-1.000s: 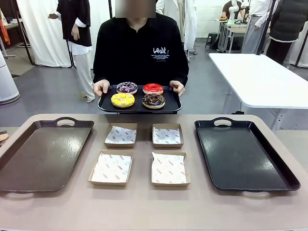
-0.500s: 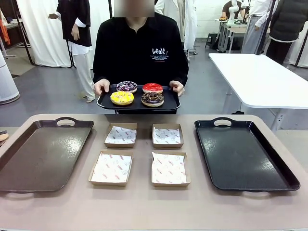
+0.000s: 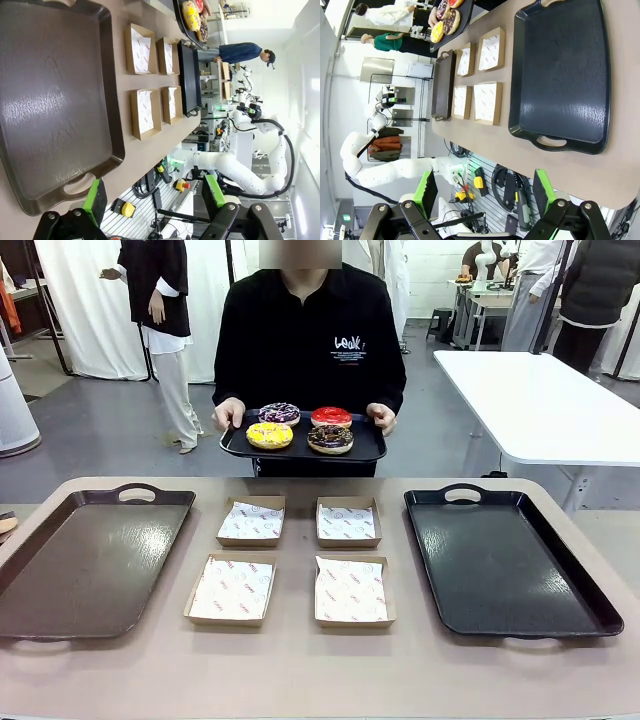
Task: Individually package the donuts and arrange them on the tray.
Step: Pick up one Paper togo box.
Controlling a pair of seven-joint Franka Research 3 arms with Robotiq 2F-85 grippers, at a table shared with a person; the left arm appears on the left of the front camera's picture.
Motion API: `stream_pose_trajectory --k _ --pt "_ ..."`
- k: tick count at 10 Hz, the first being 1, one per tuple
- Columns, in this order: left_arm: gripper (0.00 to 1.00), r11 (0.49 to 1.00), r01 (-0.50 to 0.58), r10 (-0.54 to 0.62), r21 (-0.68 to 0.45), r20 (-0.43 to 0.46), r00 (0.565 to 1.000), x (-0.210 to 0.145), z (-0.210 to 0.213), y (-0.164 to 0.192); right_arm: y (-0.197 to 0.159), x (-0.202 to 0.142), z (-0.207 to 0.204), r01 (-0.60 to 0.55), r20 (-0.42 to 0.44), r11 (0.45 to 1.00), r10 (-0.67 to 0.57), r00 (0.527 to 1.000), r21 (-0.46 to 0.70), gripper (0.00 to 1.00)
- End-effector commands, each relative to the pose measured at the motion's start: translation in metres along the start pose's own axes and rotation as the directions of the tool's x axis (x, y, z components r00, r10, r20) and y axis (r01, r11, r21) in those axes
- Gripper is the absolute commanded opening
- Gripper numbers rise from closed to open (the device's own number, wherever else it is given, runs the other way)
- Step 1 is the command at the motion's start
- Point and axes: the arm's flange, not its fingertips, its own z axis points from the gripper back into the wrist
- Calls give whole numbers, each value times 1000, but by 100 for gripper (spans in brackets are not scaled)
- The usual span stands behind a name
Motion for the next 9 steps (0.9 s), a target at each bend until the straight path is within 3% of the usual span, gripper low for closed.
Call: stream_pose_trajectory --k 1,3,6,9 --pt "100 991 46 -51 124 34 998 1 6 -50 1 1 -2 10 17 1000 -10 1000 19 100" --pt "100 969 110 -107 221 -27 994 25 -12 -122 1 1 -2 10 17 1000 -10 1000 19 100" --pt "100 898 206 -134 388 -205 969 33 -96 -201 1 1 -2 10 17 1000 -10 1000 19 100" --pt "100 766 283 -102 577 -325 940 13 -198 -215 1 1 -2 10 17 1000 -10 1000 19 100"
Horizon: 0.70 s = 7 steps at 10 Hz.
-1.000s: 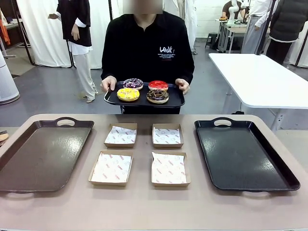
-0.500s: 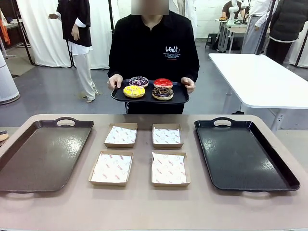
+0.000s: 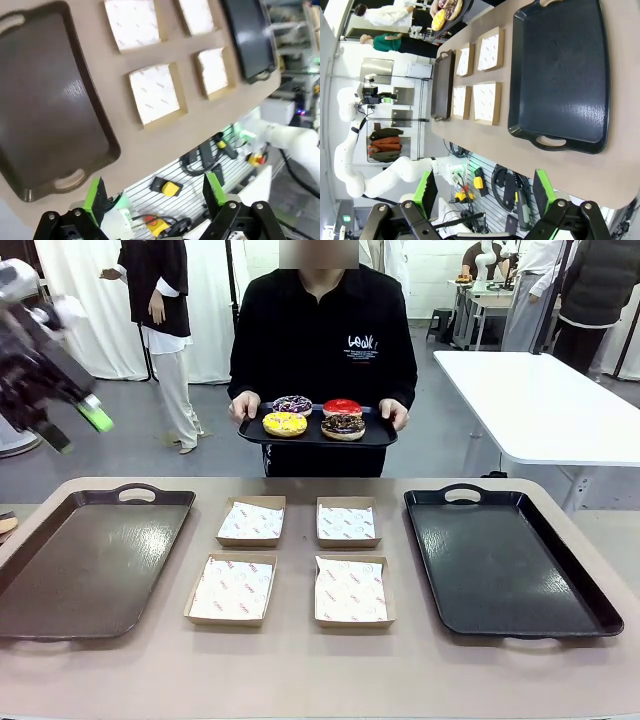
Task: Individually package the donuts and arrange them on the tray.
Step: Pick up one Paper togo box.
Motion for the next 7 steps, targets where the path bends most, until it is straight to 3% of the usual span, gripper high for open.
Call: stream_pose_trajectory --k 1,3,7 --pt "100 982 -2 10 189 -42 999 -2 -58 -15 1 1 -1 6 17 1000 -6 1000 23 100" --pt "100 951 -8 26 308 -53 998 5 -118 -28 1 1 -1 6 17 1000 -6 1000 23 100" --pt "100 948 -77 62 309 58 996 -1 -190 -45 1 1 -1 6 17 1000 -6 1000 23 100"
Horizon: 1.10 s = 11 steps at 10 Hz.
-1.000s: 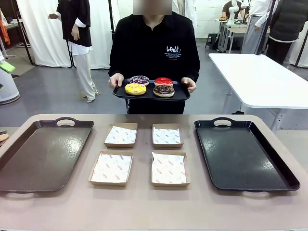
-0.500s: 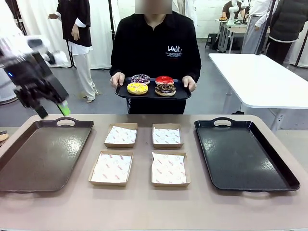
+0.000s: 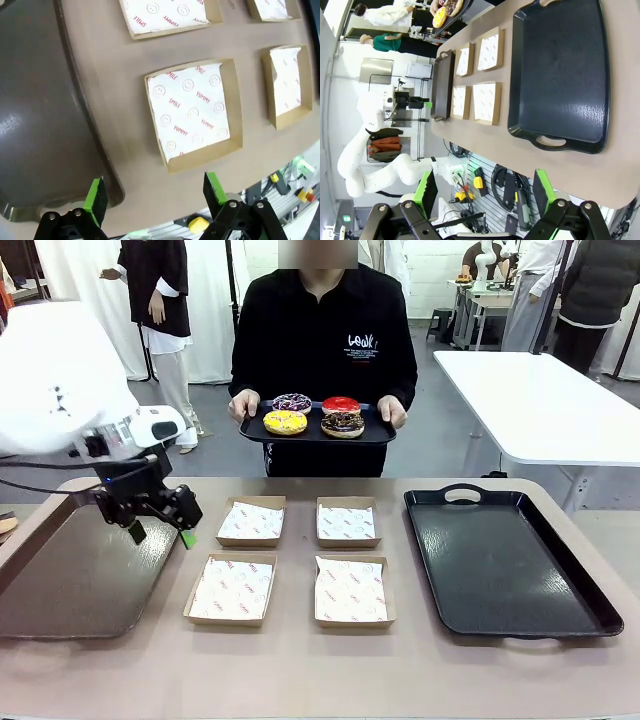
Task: Individually package the donuts and arrange them on the tray.
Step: Pick up one Paper togo box.
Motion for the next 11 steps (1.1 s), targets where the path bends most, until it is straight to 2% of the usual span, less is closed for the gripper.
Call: stream_pose_trajectory --k 1,2,4,11 --pt "100 998 -53 51 19 75 996 0 -19 -13 1 1 -1 6 17 1000 -6 1000 23 100" --pt "100 998 -44 40 44 87 995 -3 -27 -19 1 1 -1 6 17 1000 -6 1000 23 100" --pt "100 1000 -28 28 2 55 998 1 -16 -11 1 1 -1 6 17 1000 -6 1000 23 100" --pt "100 999 -39 39 -5 64 997 2 -19 -10 1 1 -1 6 17 1000 -6 1000 23 100"
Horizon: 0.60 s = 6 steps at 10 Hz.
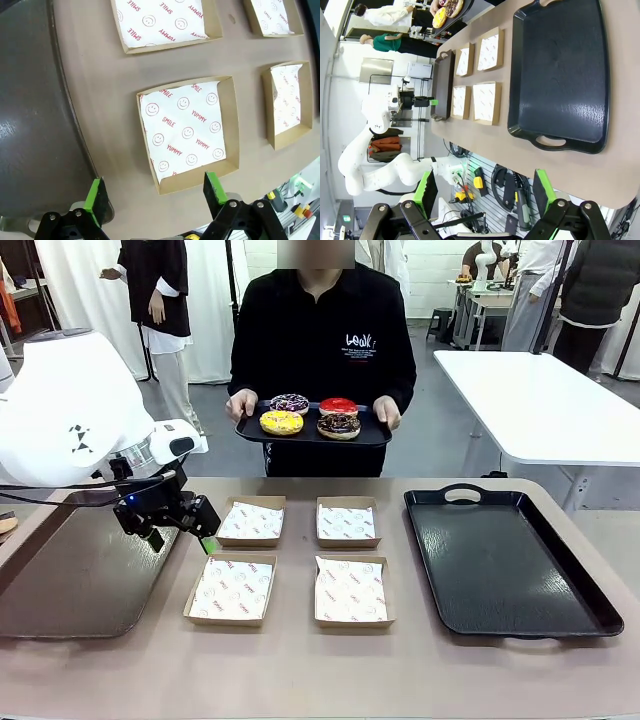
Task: Individually package the donuts and arrange them on the tray.
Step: Pick up one Paper togo box.
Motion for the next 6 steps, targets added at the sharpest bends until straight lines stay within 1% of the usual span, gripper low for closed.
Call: stream_pose_trajectory --k 1,2,3,4,6 --pt "100 1000 -7 7 24 -19 1000 1 -15 -7 1 1 -1 6 17 1000 -6 1000 23 100" --pt "100 999 -23 24 34 -36 999 1 -31 -12 1 1 -1 6 17 1000 -6 1000 23 100" --pt "100 998 -21 23 57 -51 998 10 -38 -17 1 1 -1 6 17 1000 -6 1000 23 100" --pt "100 997 2 2 71 -53 999 13 -43 -21 1 1 -1 6 17 1000 -6 1000 23 100" --pt "100 996 -31 37 88 -63 997 12 -62 -23 1 1 -1 6 17 1000 -6 1000 23 100"
